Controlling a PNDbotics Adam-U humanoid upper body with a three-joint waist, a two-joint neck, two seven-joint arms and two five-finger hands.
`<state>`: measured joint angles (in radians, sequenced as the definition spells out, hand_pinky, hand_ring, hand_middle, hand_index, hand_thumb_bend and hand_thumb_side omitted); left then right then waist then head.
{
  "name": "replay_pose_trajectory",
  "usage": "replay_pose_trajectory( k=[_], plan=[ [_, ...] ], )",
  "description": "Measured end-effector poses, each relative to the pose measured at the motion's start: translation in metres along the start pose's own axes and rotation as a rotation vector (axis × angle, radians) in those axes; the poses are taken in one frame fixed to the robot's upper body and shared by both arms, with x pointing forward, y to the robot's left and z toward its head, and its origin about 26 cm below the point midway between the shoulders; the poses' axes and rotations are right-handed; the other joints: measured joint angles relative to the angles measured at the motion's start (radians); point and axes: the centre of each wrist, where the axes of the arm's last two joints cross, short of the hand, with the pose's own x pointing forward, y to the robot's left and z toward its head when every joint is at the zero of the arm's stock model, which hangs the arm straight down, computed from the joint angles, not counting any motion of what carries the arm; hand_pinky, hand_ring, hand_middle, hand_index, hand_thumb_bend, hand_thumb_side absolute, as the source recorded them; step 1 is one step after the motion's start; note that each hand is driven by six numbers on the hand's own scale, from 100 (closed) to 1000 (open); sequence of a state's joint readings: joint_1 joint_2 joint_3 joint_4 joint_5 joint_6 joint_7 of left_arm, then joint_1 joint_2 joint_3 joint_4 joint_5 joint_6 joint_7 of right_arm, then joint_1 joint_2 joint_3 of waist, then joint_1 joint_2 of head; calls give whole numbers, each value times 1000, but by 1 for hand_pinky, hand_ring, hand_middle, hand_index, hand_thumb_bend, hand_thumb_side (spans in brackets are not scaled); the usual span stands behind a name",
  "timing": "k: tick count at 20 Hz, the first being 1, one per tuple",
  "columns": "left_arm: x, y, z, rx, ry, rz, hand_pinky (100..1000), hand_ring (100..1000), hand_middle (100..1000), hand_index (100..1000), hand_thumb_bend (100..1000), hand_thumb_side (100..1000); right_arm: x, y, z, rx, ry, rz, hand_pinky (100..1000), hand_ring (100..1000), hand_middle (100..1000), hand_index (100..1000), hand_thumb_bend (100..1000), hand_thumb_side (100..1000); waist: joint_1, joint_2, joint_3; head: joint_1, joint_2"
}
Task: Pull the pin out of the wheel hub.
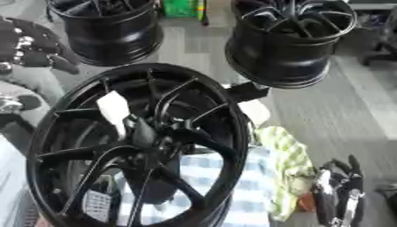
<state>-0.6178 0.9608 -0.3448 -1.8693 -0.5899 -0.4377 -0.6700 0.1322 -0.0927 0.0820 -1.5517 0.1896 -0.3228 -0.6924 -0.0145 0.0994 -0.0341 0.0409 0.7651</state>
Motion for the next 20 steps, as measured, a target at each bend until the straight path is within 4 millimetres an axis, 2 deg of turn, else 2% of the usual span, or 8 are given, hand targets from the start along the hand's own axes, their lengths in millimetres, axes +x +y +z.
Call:
replay_pose_trajectory(
  k=[8, 14, 16, 20],
  plan=[
    [1, -4, -19, 33, -65, 56, 906, 849, 825, 906, 261, 100, 0, 2, 1, 9, 3, -7, 633, 640, 733, 949, 100, 599, -4, 0, -4, 0, 0],
    [0, -4, -23, 30, -68, 71, 906, 849, 825, 906, 261, 100, 0, 3, 2, 13, 4, -11, 633, 640, 733, 949, 100, 599, -5, 0, -5, 0, 0],
    [0, -5, -23, 28, -68, 73, 911, 859, 828, 908, 232, 100, 1, 3, 2, 15, 3, -12, 632, 640, 733, 949, 100, 600, -6, 1, -8, 3, 0],
    [0, -10, -43, 1, -76, 103, 914, 862, 833, 908, 230, 100, 2, 7, 1, 29, 0, -21, 632, 640, 734, 949, 100, 600, -14, 3, -21, 16, 0]
  ],
)
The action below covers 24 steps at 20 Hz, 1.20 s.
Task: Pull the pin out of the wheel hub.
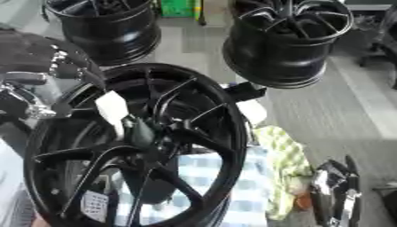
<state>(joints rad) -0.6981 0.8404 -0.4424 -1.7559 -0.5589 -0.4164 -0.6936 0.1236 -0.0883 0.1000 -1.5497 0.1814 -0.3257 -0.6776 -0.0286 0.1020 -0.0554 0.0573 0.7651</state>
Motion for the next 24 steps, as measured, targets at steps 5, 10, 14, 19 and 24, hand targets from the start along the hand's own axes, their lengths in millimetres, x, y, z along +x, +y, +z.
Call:
replay_pose_trajectory(
  k=[5, 10, 14, 19, 24],
  plan=[
    [-4, -5, -13, -16, 4, 41, 913, 861, 831, 909, 244, 100, -1, 2, 2, 5, 6, -5, 632, 640, 734, 949, 100, 600, 0, 0, 0, 2, 0],
    [-7, -5, -13, -27, 13, 54, 915, 866, 835, 913, 250, 102, -1, 2, 2, 6, 7, -5, 632, 640, 734, 949, 100, 598, 0, 0, 1, 2, 0],
    [-5, -6, -18, -41, 7, 77, 911, 862, 832, 911, 245, 115, -1, 2, 2, 7, 7, -6, 632, 641, 734, 949, 100, 598, -2, -1, 1, 3, 0],
    [-3, -9, -23, -65, -1, 109, 898, 848, 815, 904, 233, 124, -1, 2, 2, 9, 8, -6, 632, 641, 735, 948, 100, 599, -3, -2, -1, 7, 0],
    [-2, -15, -28, -87, -9, 122, 889, 838, 802, 893, 224, 119, -1, 2, 2, 9, 7, -7, 632, 641, 735, 948, 100, 599, -3, -2, -5, 9, 0]
  ],
)
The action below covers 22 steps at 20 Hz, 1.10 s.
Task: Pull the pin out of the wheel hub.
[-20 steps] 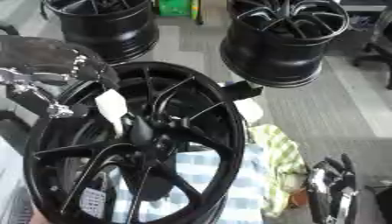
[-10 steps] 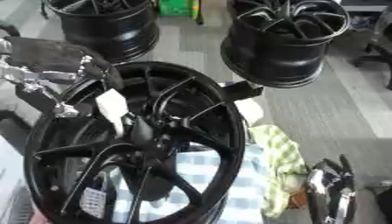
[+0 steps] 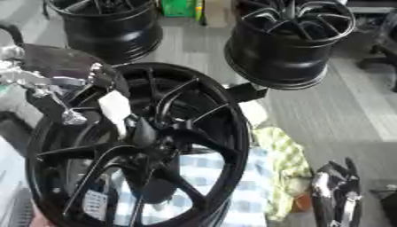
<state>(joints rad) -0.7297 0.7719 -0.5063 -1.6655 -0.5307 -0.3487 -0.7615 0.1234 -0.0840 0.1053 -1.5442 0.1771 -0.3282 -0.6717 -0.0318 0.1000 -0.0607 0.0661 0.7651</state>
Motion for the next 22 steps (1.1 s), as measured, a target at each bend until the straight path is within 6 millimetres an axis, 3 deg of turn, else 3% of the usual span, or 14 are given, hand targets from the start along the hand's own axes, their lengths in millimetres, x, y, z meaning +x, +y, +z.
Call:
replay_pose_trajectory(
  k=[7, 12, 15, 17, 22],
  plan=[
    [-2, -6, -5, -19, 5, 7, 871, 803, 758, 862, 167, 100, 0, 0, 0, 3, -1, -1, 632, 641, 735, 948, 100, 600, -1, 0, -4, 1, 0],
    [-3, -8, -8, -23, 6, 14, 799, 723, 658, 804, 100, 100, 0, 0, 0, 4, -2, -3, 632, 641, 735, 948, 100, 600, -2, 0, -5, 1, 0],
    [-3, -8, -7, -21, 4, 17, 699, 607, 548, 739, 100, 100, 0, 0, 0, 5, -2, -3, 632, 641, 735, 948, 100, 599, -2, 0, -5, 1, 0],
    [-3, -8, -7, -16, -2, 24, 628, 537, 481, 686, 100, 145, 0, 0, 0, 5, -2, -3, 632, 641, 736, 948, 100, 599, -2, 0, -4, 1, 0],
    [-4, -3, -2, 14, -18, 49, 572, 469, 398, 617, 100, 232, 0, 0, 0, 4, -2, -3, 632, 641, 736, 948, 100, 600, -4, 0, 0, 1, 0]
  ],
)
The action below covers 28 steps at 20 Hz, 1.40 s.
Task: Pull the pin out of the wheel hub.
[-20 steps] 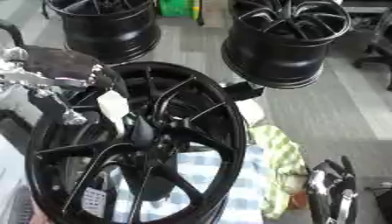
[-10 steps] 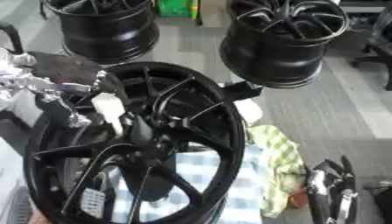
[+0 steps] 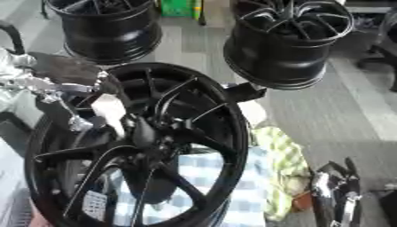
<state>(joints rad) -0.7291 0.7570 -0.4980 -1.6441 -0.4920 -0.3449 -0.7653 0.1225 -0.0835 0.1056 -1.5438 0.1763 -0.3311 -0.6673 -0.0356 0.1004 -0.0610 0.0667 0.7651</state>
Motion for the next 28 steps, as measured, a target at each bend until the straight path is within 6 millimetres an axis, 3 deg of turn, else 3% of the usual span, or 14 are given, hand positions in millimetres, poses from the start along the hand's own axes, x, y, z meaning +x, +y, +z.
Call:
replay_pose_trajectory(
  k=[10, 17, 23, 28],
  plan=[
    [2, 29, 29, 73, 6, -9, 566, 458, 383, 605, 100, 224, -1, 0, 0, -2, 4, 3, 632, 641, 736, 949, 100, 601, 3, 0, 7, -1, 0],
    [-6, 49, 79, 125, 106, -53, 581, 473, 388, 609, 100, 182, -2, -2, 0, -15, 7, 8, 632, 641, 736, 949, 100, 601, 14, 0, 28, -14, 0],
    [-21, 29, 129, 127, 281, -9, 591, 478, 395, 619, 100, 162, -2, -4, -1, -32, 8, 12, 632, 641, 736, 949, 100, 598, 16, -1, 44, -28, 0],
    [-44, -8, 162, 111, 485, 106, 596, 479, 398, 624, 100, 167, -3, -6, -3, -48, 11, 20, 631, 641, 737, 949, 100, 596, 16, 0, 55, -41, 0]
  ],
)
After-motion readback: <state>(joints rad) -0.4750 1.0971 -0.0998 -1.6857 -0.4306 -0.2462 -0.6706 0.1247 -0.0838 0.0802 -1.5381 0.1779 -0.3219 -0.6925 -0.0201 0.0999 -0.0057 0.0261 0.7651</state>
